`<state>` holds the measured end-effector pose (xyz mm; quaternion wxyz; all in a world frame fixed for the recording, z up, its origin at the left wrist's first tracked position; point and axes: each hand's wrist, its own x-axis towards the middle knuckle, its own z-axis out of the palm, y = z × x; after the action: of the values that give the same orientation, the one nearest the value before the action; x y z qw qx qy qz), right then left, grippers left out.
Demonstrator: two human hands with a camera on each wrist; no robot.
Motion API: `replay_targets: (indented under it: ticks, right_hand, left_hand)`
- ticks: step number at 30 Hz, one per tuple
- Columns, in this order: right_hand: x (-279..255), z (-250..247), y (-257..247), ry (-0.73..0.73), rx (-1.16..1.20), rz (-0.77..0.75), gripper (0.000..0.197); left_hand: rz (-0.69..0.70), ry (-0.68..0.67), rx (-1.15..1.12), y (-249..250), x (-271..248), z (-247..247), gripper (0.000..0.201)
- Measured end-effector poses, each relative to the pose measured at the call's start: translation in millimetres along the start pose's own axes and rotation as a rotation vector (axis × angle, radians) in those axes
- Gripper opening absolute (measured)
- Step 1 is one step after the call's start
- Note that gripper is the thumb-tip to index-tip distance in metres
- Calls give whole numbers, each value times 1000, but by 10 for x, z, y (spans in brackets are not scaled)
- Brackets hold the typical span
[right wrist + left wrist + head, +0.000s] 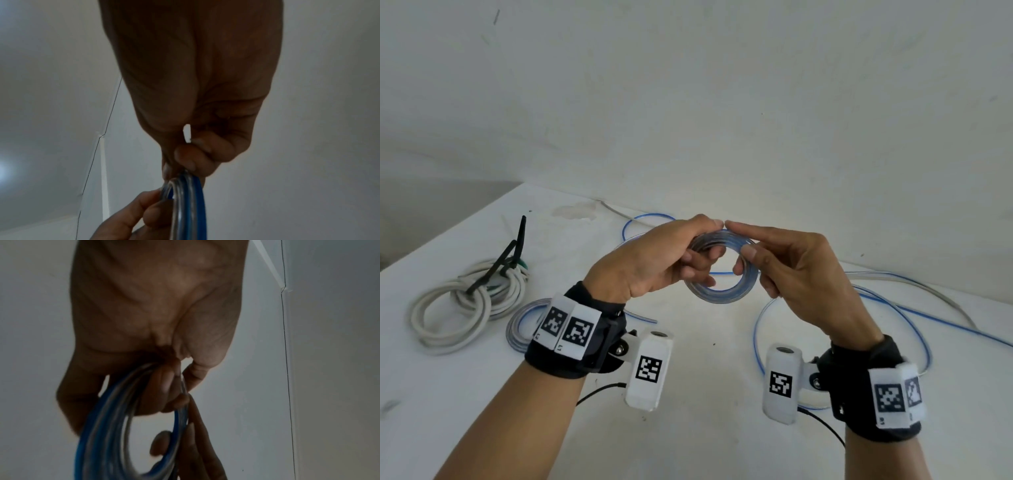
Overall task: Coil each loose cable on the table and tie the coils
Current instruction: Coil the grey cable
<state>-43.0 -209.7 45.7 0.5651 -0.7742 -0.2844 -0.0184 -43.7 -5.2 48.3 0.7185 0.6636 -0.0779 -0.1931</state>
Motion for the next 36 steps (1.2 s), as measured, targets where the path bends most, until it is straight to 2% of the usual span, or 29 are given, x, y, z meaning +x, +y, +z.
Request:
replay_targets:
  ticks: [4,9,12,15,18,20,24,27,32,36]
  right_hand:
    - [21,18,-9,212,5,-13,19]
    - [44,157,-50,367,104,-33,5]
    - [45,270,-73,424,162,-68,12]
    - [48,330,-65,451,113,-79,21]
    - [64,337,-5,528,31,-98,23]
    - [70,353,29,564,68,-106,23]
    - [67,373,39,560,227,-92,21]
    - [63,321,21,494,290,-88,19]
    - [48,184,78,259,116,-64,18]
    - [18,142,89,211,21,-51,21]
  left_hand:
    - [79,45,-102,15,42,43,46]
    - [174,97,-285,52,44,44,46]
    - [212,132,-360,83,35,50,46]
    - [230,130,-383,101,20,70,46]
    - [238,121,-373,91,21,102,45]
    - [248,117,-374,78,30,117,45]
    - [257,133,-339,62,43,103,46]
    - [212,133,-235,61,17,40,45]
    - [72,72,42,34,-18,-46,50]
    - [7,85,185,-7,9,43,52]
